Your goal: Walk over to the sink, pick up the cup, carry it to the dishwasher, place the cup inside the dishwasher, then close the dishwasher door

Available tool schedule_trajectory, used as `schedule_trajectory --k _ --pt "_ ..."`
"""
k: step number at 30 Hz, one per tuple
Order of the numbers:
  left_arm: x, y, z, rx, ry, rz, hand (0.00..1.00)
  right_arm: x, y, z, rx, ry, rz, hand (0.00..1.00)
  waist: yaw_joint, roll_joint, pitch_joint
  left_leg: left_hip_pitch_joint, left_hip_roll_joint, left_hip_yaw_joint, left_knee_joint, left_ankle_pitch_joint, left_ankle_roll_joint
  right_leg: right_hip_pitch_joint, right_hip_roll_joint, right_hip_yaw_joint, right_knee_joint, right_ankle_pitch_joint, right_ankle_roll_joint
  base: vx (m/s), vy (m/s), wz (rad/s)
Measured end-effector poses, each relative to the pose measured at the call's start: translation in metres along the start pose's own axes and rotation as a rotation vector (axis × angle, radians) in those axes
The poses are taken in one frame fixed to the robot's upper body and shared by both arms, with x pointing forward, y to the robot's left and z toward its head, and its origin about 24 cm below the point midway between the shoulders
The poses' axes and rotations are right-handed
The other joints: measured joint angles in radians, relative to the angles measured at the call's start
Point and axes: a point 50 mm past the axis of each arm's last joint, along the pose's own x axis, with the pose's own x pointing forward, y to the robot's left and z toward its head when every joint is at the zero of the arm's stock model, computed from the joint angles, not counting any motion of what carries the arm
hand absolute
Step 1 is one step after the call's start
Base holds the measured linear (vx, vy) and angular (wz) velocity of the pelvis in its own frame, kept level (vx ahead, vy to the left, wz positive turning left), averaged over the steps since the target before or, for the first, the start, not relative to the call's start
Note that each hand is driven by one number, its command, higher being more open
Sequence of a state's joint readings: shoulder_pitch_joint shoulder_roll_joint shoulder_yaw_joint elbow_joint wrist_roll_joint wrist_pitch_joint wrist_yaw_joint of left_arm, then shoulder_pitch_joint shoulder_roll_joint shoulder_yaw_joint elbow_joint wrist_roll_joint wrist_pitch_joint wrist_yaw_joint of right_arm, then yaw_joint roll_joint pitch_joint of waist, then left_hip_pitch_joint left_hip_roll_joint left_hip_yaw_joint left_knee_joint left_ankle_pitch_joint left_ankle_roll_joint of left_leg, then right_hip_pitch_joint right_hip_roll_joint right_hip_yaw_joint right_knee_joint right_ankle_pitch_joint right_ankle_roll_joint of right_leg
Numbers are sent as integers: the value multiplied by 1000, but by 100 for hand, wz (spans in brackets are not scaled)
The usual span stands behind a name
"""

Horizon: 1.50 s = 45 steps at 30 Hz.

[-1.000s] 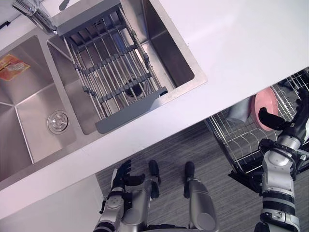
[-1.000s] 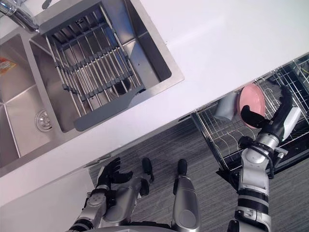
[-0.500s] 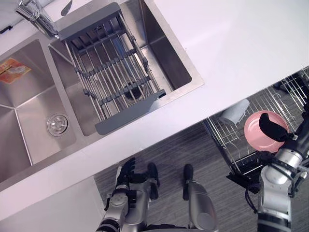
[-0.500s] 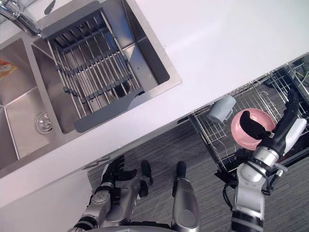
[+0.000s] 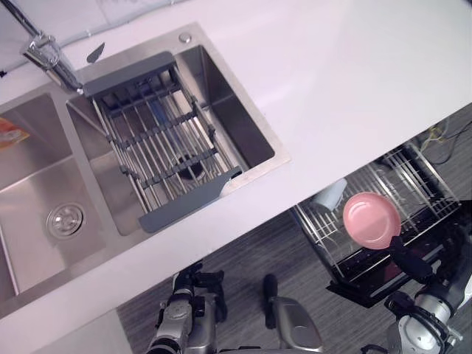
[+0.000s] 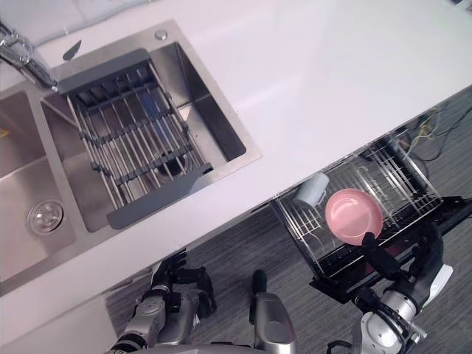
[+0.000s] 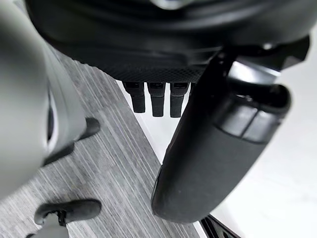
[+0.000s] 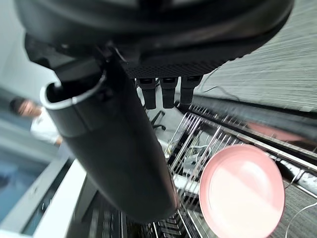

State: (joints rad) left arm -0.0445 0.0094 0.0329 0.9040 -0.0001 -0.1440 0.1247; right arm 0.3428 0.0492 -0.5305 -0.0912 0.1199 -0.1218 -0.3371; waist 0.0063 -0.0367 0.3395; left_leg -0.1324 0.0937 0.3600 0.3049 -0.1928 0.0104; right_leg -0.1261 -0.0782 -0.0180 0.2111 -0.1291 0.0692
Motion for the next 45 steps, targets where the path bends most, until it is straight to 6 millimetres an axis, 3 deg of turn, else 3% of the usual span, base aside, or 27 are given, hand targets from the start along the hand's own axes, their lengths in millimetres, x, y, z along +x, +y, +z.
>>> schedule_trajectory --k 3,11,24,35,38,45 --pt "-4 -2 -9 -7 25 -3 90 -4 -12 -16 53 90 -16 90 -5 -1 -37 16 9 20 14 -18 -1 13 6 18 -4 -1 2 26 22 -21" --pt "-9 -2 -20 -11 64 -1 90 -9 -29 -52 156 268 -86 90 -24 6 -71 49 19 65 14 -30 -5 16 17 63 7 -1 2 -22 5 -18" --pt "-8 -4 -18 -15 56 -18 90 7 -30 -70 282 363 -116 90 -23 8 -72 20 27 101 32 -30 -4 -48 25 101 52 -2 2 -17 1 -9" --pt "0 -5 -1 2 11 -30 90 47 9 -37 356 251 101 90 -3 6 -6 -11 47 121 58 -34 -3 -90 42 125 66 8 1 -25 -1 -6" --pt "1 -7 2 19 2 -44 90 47 27 -27 351 221 193 90 3 10 3 -13 42 116 46 -30 -5 -89 39 119 58 8 1 16 -3 4" --pt "1 2 1 52 1 -49 90 47 29 -26 344 209 207 90 -6 15 6 1 -2 76 -37 24 -8 -74 10 82 30 10 2 34 -6 19"
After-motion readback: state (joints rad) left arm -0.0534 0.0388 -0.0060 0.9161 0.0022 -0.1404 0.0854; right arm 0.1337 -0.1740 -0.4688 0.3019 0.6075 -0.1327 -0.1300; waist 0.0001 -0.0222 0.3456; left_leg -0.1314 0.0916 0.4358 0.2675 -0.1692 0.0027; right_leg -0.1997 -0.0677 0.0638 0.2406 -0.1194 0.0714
